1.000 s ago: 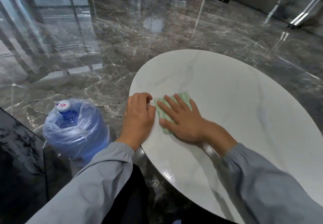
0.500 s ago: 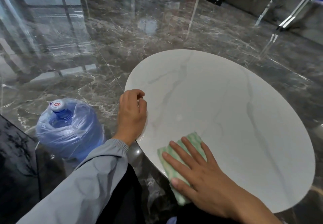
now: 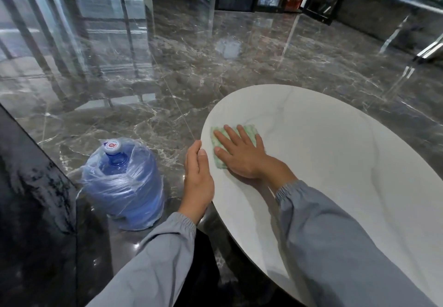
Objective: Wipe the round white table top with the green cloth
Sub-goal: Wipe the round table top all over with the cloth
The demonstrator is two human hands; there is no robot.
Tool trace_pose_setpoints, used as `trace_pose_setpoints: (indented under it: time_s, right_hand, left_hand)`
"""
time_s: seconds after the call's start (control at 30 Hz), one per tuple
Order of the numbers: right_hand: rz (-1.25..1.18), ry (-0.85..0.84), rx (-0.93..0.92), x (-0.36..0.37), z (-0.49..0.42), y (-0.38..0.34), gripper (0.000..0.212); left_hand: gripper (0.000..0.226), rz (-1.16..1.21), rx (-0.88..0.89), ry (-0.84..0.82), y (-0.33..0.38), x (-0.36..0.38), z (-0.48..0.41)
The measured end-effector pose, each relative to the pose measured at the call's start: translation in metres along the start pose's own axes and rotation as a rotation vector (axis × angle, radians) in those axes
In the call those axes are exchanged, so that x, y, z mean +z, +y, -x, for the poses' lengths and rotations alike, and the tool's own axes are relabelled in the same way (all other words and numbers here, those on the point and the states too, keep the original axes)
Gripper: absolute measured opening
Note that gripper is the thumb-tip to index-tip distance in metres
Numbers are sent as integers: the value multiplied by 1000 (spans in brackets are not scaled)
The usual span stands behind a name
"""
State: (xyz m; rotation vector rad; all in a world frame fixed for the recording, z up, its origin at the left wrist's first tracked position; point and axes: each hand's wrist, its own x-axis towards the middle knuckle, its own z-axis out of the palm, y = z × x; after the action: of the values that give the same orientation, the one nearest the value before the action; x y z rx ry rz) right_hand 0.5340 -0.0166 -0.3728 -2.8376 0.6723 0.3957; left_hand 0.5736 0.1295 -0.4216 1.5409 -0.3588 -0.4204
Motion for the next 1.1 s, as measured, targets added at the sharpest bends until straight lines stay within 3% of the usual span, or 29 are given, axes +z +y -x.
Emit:
trace_pose_setpoints:
  time_s: [0.23,0.37,0.6,0.8,0.9,1.1]
  right_hand:
    - [8,27,-94,35,118,-1,56]
    - [37,-50,-116,47,175,-5,56]
    - [-8,42,-36,23,65,-10,56]
    - [-15,3,6,-7,-27,-20,59]
    - [-8,15,-56,3,5,-18,59]
    - [13,-48,-75,42,156,-13,57]
  left_hand:
    - [50,199,-129,-30,4,4,0]
    - [50,217,-117,-38,3,5,-1]
    - [50,262,-150,-29,-4,6,-6]
    - [51,174,-98,-23,-9,5,-8]
    - [51,181,-98,-29,-6,5,-7]
    - [48,141,-72,-63,-4,4,-4]
